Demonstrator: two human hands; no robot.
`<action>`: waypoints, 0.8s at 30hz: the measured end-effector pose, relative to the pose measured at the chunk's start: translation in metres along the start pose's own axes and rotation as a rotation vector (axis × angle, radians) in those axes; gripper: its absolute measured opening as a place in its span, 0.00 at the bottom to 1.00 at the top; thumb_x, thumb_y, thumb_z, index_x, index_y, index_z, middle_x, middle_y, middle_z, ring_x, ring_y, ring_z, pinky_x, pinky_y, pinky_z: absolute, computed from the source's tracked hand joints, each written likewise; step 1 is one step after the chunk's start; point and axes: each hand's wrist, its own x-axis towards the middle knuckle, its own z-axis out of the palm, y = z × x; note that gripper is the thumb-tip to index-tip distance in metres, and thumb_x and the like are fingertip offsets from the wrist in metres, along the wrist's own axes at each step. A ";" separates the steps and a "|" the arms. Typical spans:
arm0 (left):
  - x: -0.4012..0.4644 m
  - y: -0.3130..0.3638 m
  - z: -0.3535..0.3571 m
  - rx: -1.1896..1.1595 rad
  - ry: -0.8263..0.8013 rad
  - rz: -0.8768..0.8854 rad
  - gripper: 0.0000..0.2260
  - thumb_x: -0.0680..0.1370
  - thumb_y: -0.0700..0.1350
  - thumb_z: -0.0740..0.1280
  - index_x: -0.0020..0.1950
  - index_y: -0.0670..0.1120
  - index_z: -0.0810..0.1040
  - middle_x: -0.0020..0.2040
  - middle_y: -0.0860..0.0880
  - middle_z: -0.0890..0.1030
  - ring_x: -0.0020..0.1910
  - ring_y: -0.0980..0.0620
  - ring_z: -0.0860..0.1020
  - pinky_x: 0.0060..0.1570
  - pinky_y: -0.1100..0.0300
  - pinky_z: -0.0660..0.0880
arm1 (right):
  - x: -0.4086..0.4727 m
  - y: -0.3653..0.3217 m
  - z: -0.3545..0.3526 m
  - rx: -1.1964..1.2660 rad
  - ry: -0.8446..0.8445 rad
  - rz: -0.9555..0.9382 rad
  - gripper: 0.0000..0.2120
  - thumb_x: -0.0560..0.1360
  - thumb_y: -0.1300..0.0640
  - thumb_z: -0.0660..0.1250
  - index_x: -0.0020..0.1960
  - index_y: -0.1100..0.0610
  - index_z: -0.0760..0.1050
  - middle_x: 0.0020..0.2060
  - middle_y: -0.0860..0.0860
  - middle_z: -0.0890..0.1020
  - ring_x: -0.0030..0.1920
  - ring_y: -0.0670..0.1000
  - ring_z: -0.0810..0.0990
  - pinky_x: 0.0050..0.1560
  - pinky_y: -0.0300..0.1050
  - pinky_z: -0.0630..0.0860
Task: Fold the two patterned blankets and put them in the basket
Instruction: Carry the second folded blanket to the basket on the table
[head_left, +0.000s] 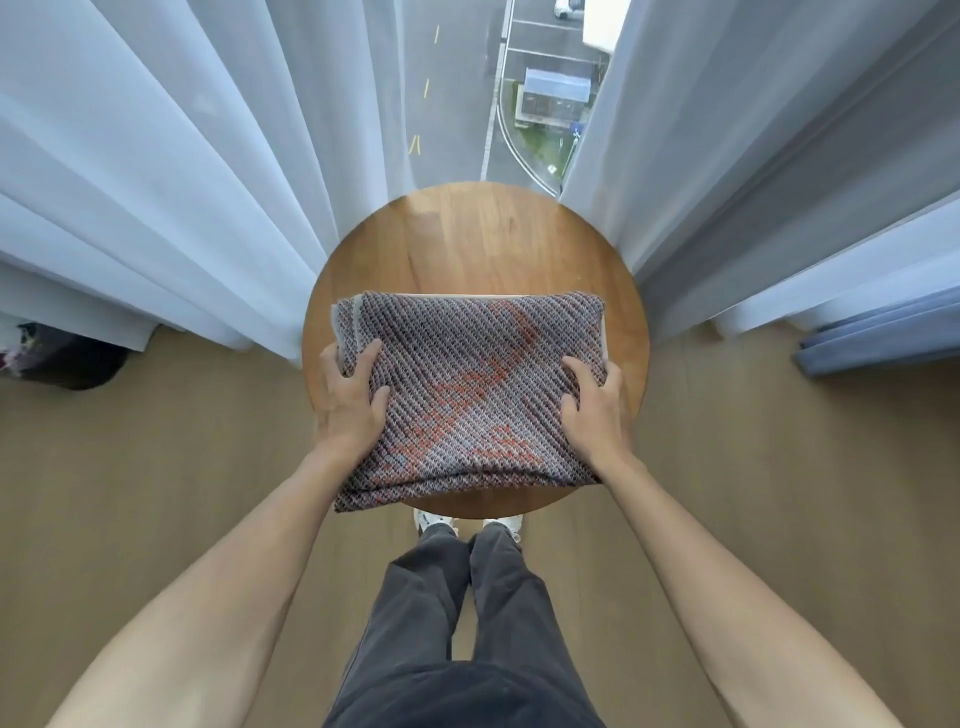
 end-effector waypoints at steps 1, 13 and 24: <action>0.002 -0.001 -0.001 0.156 0.051 0.091 0.24 0.76 0.44 0.68 0.71 0.49 0.68 0.72 0.37 0.60 0.71 0.38 0.61 0.69 0.39 0.62 | -0.004 -0.001 0.002 -0.108 0.090 -0.060 0.21 0.75 0.60 0.63 0.67 0.51 0.69 0.70 0.61 0.62 0.68 0.61 0.63 0.67 0.57 0.63; -0.018 -0.034 0.027 0.702 -0.248 0.612 0.38 0.73 0.73 0.46 0.74 0.52 0.66 0.75 0.36 0.60 0.75 0.34 0.56 0.70 0.32 0.51 | -0.006 0.038 0.033 -0.608 -0.092 -0.557 0.33 0.73 0.34 0.54 0.72 0.52 0.65 0.74 0.61 0.60 0.74 0.61 0.56 0.73 0.61 0.50; 0.020 -0.050 0.077 0.800 -0.349 0.463 0.43 0.65 0.74 0.24 0.76 0.55 0.34 0.76 0.36 0.36 0.75 0.36 0.37 0.72 0.39 0.39 | 0.032 0.056 0.081 -0.728 -0.145 -0.474 0.38 0.73 0.32 0.46 0.76 0.55 0.55 0.75 0.63 0.55 0.75 0.62 0.55 0.73 0.60 0.52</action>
